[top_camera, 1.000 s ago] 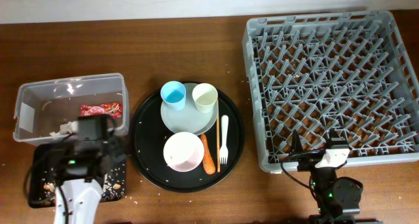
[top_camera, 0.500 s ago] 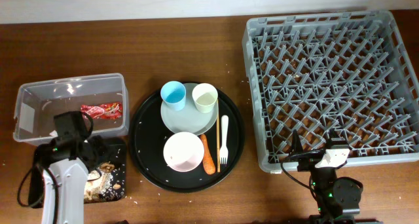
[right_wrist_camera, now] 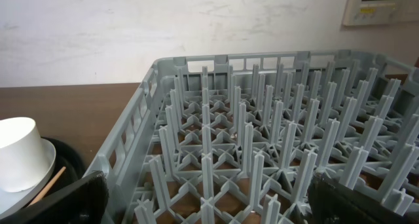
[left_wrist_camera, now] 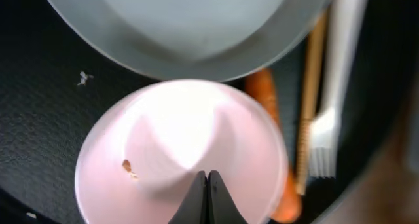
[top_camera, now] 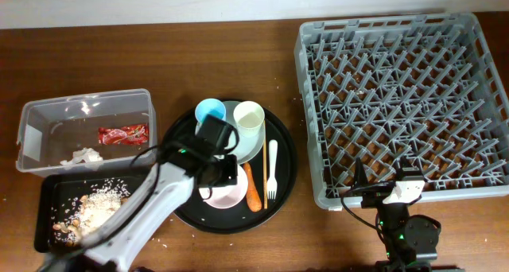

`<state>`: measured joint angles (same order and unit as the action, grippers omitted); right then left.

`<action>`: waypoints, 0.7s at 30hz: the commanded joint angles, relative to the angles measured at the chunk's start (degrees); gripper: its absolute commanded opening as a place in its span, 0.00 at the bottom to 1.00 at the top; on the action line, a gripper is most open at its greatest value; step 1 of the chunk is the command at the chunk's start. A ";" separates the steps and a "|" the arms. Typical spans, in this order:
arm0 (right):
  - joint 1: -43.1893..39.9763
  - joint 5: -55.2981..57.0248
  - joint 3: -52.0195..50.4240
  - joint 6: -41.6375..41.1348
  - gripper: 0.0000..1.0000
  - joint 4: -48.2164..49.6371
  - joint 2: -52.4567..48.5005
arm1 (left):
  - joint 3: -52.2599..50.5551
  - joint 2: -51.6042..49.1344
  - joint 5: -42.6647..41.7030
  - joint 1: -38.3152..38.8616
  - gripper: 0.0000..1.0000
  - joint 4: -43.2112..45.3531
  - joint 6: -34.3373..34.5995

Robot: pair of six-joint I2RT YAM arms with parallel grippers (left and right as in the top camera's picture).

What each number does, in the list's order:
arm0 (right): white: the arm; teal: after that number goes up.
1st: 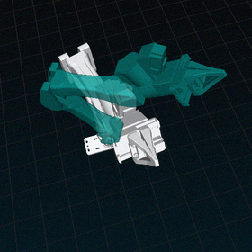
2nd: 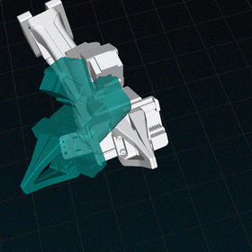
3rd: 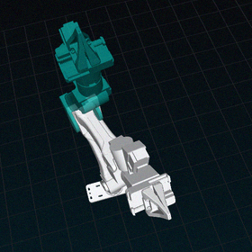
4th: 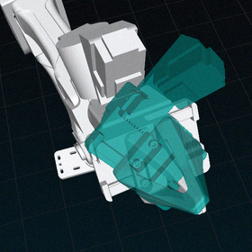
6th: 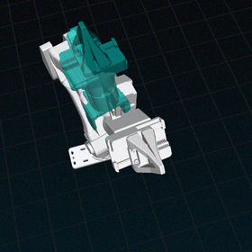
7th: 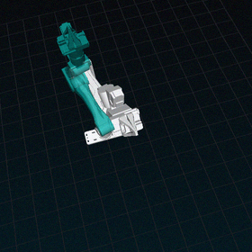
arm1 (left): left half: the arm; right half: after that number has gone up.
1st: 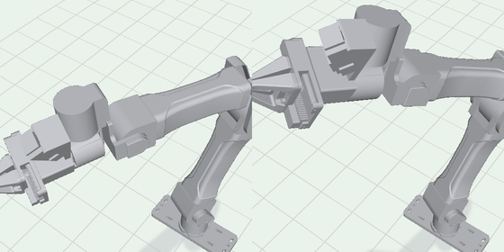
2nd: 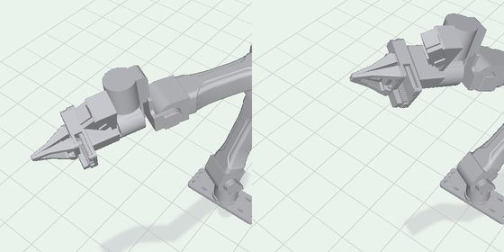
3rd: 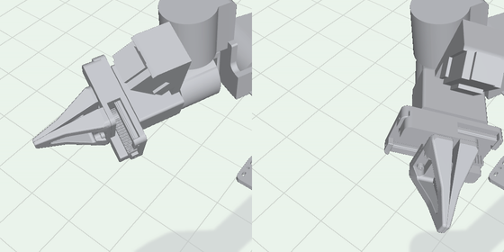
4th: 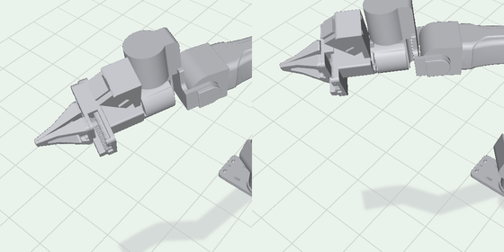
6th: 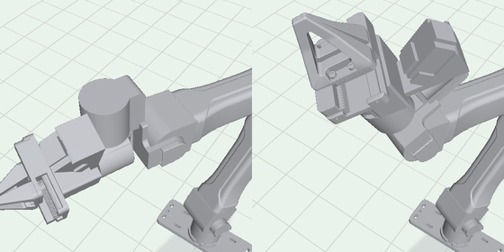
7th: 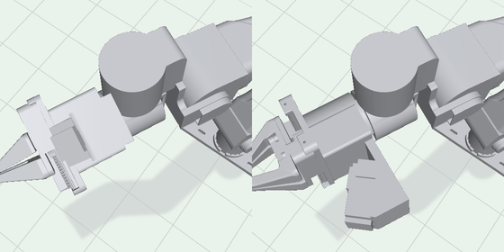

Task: Sort waste into correct bins and load items into the dishwasher rack
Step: 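Reach the left gripper to the carrot and grasp it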

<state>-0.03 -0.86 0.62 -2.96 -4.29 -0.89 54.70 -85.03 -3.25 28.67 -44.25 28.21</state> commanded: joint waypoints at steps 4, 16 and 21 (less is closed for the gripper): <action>-0.37 0.52 -0.31 -0.11 0.99 -0.26 0.37 | 0.48 -9.68 18.38 0.04 0.01 -0.96 0.87; -0.37 0.52 -0.31 -0.13 0.98 -0.26 0.37 | 17.42 -0.22 1.44 0.07 0.30 -12.11 0.90; -0.37 0.52 -0.31 -0.13 0.99 -0.26 0.37 | 17.42 0.09 -11.17 0.07 0.49 -8.37 0.90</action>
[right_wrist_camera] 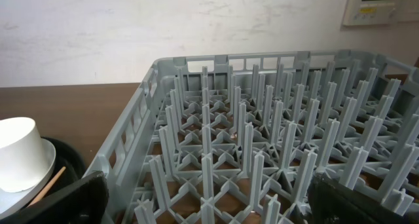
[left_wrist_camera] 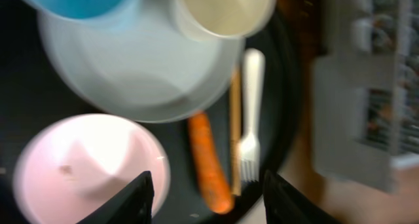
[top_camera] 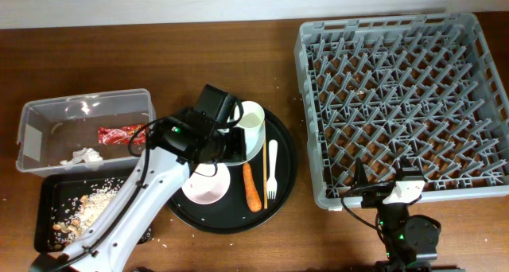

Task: Sort waste into correct bins and load items into the dishwasher rack
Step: 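Reach the left gripper to the carrot and grasp it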

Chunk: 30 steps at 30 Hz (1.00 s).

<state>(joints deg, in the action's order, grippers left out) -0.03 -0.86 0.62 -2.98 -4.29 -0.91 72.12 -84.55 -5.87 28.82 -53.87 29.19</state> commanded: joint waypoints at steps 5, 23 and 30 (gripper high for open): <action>-0.37 0.52 -0.31 -0.11 0.99 -0.26 0.39 | -0.39 -1.64 0.50 6.32 0.65 1.07 11.30; -0.37 0.52 -0.31 -0.11 0.99 -0.26 0.39 | -0.96 -21.53 22.36 20.37 0.37 -1.07 32.94; -0.37 0.52 -0.31 -0.11 0.99 -0.26 0.39 | -1.22 -21.53 18.71 20.37 0.42 -1.36 27.71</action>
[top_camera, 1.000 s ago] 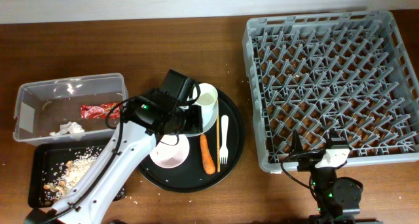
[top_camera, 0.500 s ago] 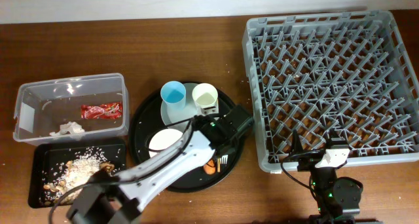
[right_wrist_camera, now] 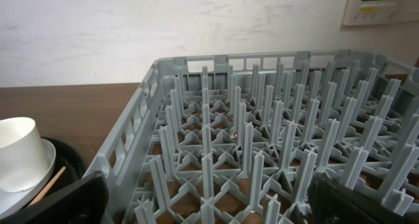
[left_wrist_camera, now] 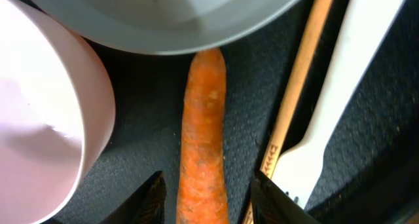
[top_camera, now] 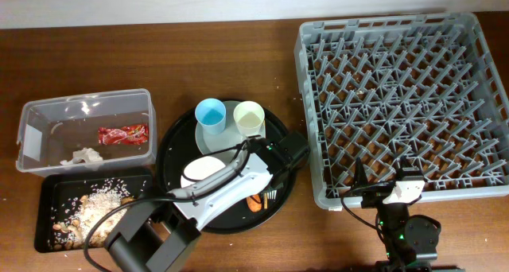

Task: Sort waste into correct bins and load items into the dishwasher rack
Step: 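Reach the left gripper to the carrot and grasp it, then carry the carrot to the black tray and release it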

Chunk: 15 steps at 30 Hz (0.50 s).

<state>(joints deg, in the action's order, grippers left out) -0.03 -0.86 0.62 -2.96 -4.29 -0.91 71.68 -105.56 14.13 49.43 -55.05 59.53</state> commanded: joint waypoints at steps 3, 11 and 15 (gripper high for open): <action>-0.37 0.52 -0.31 -0.13 0.99 -0.26 0.39 | -1.29 -0.52 -1.77 -0.26 0.42 -0.42 -2.82; -0.37 0.52 -0.31 -0.13 0.99 -0.26 0.39 | -1.64 -0.52 -3.37 -0.96 0.43 -0.96 -4.35; -0.37 0.52 -0.31 -0.13 0.99 -0.26 0.39 | -5.22 -0.52 -3.45 -0.96 0.43 3.02 -4.33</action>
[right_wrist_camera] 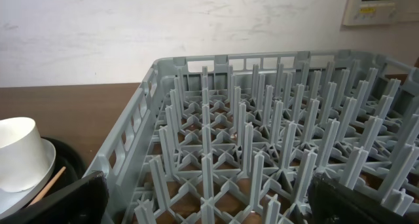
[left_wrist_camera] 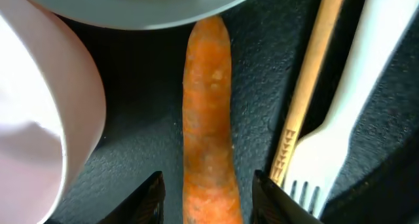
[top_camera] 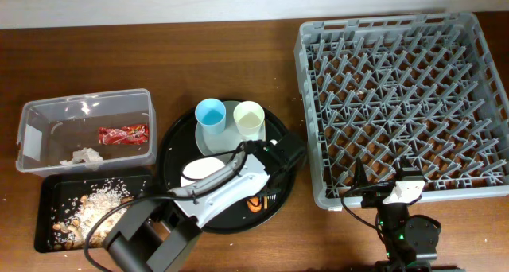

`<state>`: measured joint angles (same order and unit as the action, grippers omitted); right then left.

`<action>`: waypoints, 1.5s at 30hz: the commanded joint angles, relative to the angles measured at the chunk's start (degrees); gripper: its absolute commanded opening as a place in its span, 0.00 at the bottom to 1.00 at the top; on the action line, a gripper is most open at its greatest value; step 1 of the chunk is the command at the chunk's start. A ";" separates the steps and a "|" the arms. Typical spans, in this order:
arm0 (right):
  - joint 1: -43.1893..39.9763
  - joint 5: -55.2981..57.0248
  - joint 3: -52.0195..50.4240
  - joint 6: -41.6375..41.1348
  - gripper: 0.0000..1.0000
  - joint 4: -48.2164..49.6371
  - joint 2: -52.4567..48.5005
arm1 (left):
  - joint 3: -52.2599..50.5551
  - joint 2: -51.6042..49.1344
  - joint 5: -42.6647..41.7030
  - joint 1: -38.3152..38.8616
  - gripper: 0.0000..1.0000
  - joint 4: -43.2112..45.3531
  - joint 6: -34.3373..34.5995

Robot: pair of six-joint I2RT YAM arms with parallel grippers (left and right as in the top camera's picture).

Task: Sort waste into correct bins and load items into the dishwasher rack
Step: 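Carry the carrot to the black tray and release it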

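An orange carrot (left_wrist_camera: 208, 119) lies on the round black tray (top_camera: 171, 149), between a pink bowl (left_wrist_camera: 39, 126) and a wooden chopstick (left_wrist_camera: 308, 99) with a white fork (left_wrist_camera: 330, 145) beside it. My left gripper (left_wrist_camera: 209, 207) is open and low over the tray, one finger on each side of the carrot. A grey plate carries a blue cup (top_camera: 211, 113) and a cream cup (top_camera: 248, 117). My right gripper (right_wrist_camera: 209, 204) rests open at the near edge of the grey dishwasher rack (top_camera: 398, 89), holding nothing.
A clear bin (top_camera: 36, 125) at the left holds a red wrapper (top_camera: 123, 134) and crumpled paper. In front of it a black tray (top_camera: 48, 184) holds food scraps. The left arm (top_camera: 215, 192) lies across the round tray.
The left gripper has moved a little further along the carrot toward its thick end and the fork's tines. Its fingers remain open around it. The right arm has not moved.
The left gripper was shut just above the pink bowl. Then it was open and higher, with the plate, cups, carrot and fork all in view. Then it was low with its open fingers astride the carrot, where it still is. The right gripper stayed at the rack.
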<state>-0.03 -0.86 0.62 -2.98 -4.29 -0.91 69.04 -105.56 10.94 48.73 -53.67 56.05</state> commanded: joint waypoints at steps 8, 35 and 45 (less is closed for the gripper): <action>-0.37 0.52 -0.31 -0.11 0.99 -0.26 0.39 | -4.94 -0.52 -1.86 -0.26 0.43 5.97 -0.83; -0.37 0.52 -0.31 -0.11 0.99 -0.26 0.39 | 0.50 30.45 2.03 -20.65 0.07 -14.82 -3.06; -0.37 0.52 -0.31 -0.11 0.99 -0.26 0.39 | -4.74 37.03 9.29 -61.53 0.08 -17.59 0.24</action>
<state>-0.03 -0.84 0.62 -2.98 -4.29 -0.91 67.70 -68.97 19.53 -7.62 -72.95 54.17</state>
